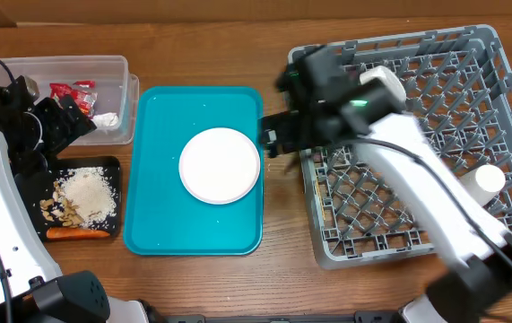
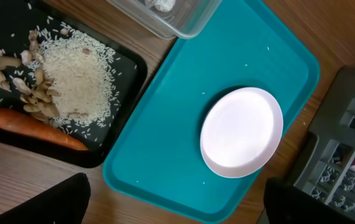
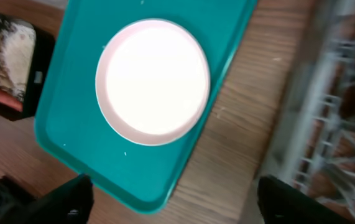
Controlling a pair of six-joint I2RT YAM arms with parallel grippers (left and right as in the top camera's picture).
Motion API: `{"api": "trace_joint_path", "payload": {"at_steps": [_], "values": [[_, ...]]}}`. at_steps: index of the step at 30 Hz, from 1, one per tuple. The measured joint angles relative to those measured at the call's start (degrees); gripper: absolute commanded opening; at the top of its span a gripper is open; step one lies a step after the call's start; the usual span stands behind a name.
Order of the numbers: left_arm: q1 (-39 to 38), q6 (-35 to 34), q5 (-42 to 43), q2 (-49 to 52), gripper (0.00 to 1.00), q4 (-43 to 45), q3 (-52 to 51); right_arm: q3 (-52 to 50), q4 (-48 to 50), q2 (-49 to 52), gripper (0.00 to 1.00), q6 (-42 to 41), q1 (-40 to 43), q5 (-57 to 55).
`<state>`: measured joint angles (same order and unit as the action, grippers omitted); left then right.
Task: Sort waste into correct bins and load items into the dishwasher
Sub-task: 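Grasp the white plate edge with the right gripper and lift it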
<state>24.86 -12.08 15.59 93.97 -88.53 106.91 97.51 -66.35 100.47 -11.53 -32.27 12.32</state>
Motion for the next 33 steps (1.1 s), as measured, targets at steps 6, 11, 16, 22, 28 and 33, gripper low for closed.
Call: {"api": "trace_joint_path", "payload": {"at_steps": [6, 11, 16, 22, 28, 33], "values": [[-0.11, 0.22, 0.02, 0.00, 0.92, 0.00, 0.00, -0.02, 5.49, 17.68, 0.65, -5.42, -6.27, -1.36], [-0.11, 0.22, 0.00, 0.00, 0.92, 0.00, 0.00, -0.04, 7.37, 23.93, 0.64, -10.38, -8.46, -2.47], [-0.11, 0.22, 0.02, 0.00, 0.92, 0.00, 0.00, -0.04, 7.10, 24.59, 0.64, -12.83, -8.37, -2.78], [-0.11, 0.22, 0.02, 0.00, 0.92, 0.20, 0.00, -0.04, 5.53, 24.65, 0.65, -13.53, -8.37, -2.89], [-0.11, 0.22, 0.00, 0.00, 0.92, 0.20, 0.00, 0.11, 6.36, 24.65, 0.63, -13.73, -8.37, -2.89], [-0.13, 0.22, 0.00, 0.00, 0.92, 0.22, 0.00, 0.11, 8.20, 24.65, 0.63, -13.77, -9.92, -2.95]]}}
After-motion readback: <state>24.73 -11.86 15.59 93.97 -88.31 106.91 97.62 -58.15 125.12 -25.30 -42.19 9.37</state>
